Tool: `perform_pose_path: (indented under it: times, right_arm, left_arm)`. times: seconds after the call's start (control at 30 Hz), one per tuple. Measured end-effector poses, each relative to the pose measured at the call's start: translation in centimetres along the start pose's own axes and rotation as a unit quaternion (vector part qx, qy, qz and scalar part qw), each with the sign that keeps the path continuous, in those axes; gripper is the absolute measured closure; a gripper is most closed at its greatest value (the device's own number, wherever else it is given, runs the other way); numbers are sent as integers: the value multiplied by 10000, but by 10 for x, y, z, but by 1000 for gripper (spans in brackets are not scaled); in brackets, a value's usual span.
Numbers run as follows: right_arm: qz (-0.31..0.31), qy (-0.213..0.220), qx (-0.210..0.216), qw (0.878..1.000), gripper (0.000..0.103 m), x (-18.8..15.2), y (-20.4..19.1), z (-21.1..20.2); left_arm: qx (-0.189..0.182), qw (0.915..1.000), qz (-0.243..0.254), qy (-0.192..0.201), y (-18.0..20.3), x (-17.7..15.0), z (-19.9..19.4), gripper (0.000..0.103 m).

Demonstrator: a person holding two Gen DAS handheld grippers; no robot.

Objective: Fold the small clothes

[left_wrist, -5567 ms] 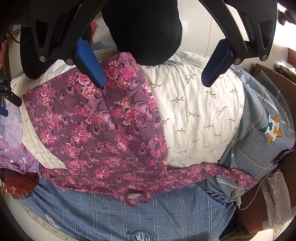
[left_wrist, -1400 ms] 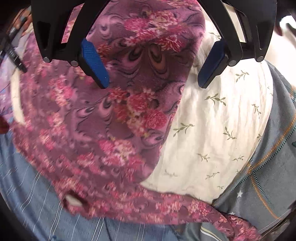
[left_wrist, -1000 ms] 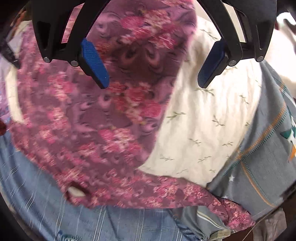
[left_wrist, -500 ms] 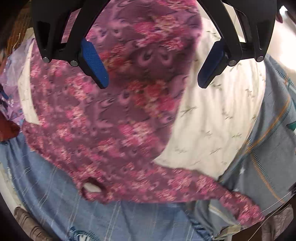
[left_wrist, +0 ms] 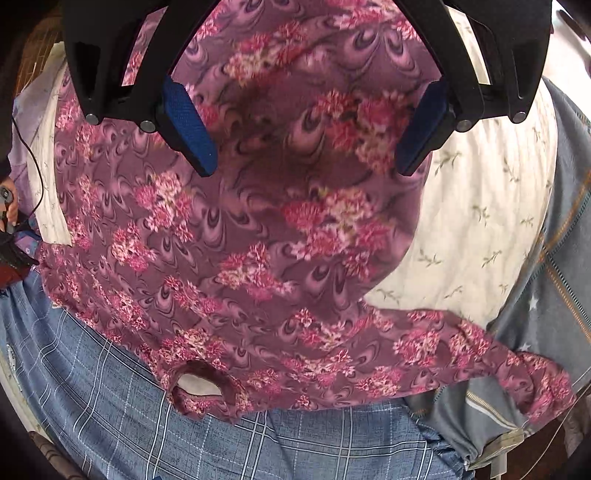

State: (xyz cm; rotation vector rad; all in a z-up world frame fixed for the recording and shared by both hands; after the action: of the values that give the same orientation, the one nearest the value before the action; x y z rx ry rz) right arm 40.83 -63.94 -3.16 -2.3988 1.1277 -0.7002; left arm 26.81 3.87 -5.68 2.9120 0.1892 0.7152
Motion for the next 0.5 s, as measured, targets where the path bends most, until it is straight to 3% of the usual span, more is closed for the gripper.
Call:
perform_pose_path:
  times: [0.1, 0.17, 0.2, 0.37, 0.5]
  right_arm:
    - [464, -71, 184, 9987, 43, 1, 9, 25]
    - [699, 87, 361, 9969, 74, -2, 16, 28]
    - [737, 193, 428, 9962, 100, -5, 17, 26]
    - [144, 963, 495, 9940, 101, -21, -2, -20]
    - [-980, 1401, 567, 9836, 101, -52, -63, -68]
  left_arm:
    - [34, 10000, 1, -9, 3, 5, 7, 5]
    - [75, 9999, 57, -73, 5, 5, 13, 5]
    - [68, 9999, 73, -95, 6, 5, 14, 5]
    - [-7, 9998, 45, -168, 6, 0, 23, 5]
    - [-122, 9999, 5, -111, 4, -5, 18, 5]
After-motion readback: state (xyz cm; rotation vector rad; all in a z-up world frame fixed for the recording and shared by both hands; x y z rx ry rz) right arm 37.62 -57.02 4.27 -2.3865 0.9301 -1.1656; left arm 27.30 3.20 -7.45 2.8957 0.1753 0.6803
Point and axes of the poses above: each gripper's, at about its wrist camera, not at the fingertips, and z roughly the way its jaws point, y to its right, x to its top, the point moved 4 cm from there along z, roughly the way its jaws point
